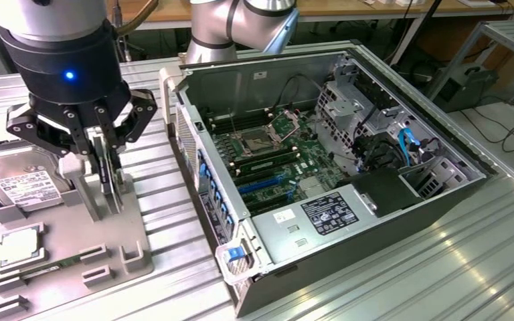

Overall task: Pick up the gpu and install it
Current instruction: 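Pick up the gpu and move the gpu toward the slot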

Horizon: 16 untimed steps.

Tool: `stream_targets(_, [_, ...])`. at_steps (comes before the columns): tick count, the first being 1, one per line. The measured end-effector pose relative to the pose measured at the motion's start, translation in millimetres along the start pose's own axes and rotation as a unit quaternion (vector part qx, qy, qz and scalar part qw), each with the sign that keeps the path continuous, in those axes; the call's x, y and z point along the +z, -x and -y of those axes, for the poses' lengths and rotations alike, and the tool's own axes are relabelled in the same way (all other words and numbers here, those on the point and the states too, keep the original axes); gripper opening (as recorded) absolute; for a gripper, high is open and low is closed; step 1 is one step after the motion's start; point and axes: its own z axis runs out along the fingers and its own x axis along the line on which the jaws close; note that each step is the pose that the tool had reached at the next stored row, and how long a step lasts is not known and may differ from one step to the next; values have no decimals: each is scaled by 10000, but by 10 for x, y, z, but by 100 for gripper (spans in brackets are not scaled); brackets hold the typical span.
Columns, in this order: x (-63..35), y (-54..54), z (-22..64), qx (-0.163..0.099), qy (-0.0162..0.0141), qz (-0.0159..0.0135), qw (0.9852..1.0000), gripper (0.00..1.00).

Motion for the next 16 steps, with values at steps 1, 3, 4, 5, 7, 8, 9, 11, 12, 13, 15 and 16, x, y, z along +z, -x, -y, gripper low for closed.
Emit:
stream_targets(1, [-14, 0, 0, 0, -1, 0, 10000, 27])
stream_targets(3, [-41, -1, -1, 0, -5, 0, 10000, 27])
stream_targets(4, [-50, -1, -1, 0, -6, 0, 10000, 27])
stream_targets(5, [-58, -1, -1, 0, -7, 0, 10000, 27])
stream_targets(7, [-73, -1, -2, 0, -9, 0, 10000, 27])
stream_targets(8, [-81, -1, -2, 0, -10, 0, 10000, 27])
stream_targets(9, [-90, -1, -2, 0, -12, 0, 10000, 27])
stream_targets(11, [-109, -1, -3, 0, -16, 0, 10000, 27])
stream_targets(12, [-120, -1, -3, 0, -18, 0, 10000, 27])
stream_targets(13, [-132, -1, -3, 0, -19, 0, 10000, 27])
stream_targets(15, [-152, -1, -4, 0, -24, 0, 10000, 27])
stream_targets(16, [-163, -2, -4, 0, -27, 0, 10000, 27])
